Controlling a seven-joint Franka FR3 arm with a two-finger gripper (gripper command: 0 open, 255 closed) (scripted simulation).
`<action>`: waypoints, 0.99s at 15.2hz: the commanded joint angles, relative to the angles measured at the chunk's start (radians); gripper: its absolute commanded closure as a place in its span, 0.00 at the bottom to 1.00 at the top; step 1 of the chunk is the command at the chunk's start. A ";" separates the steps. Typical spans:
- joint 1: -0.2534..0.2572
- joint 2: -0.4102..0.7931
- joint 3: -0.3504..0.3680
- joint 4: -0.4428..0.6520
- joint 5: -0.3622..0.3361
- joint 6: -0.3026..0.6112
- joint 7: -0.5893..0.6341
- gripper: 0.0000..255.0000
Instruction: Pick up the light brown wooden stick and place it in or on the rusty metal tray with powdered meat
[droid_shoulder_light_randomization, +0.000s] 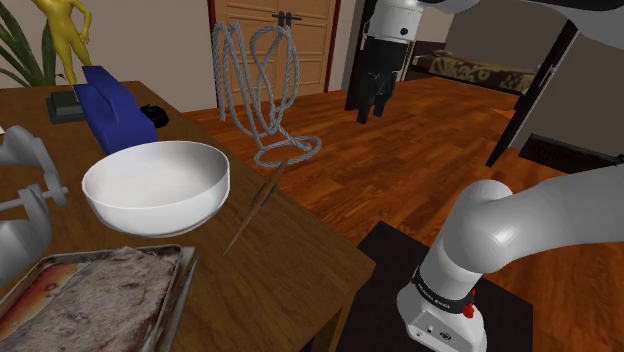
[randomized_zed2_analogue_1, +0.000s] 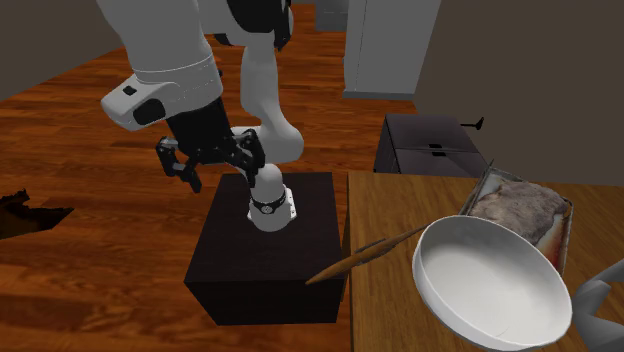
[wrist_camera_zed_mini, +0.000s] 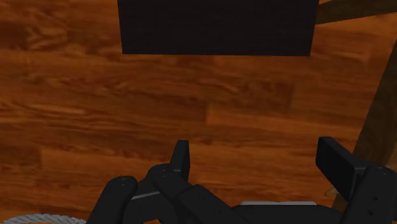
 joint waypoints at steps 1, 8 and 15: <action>0.000 0.000 0.000 0.000 0.000 0.000 0.000 0.00; -0.067 -0.054 0.252 -0.050 0.148 0.003 0.467 0.00; -0.161 0.032 0.517 0.018 0.282 0.039 0.934 0.00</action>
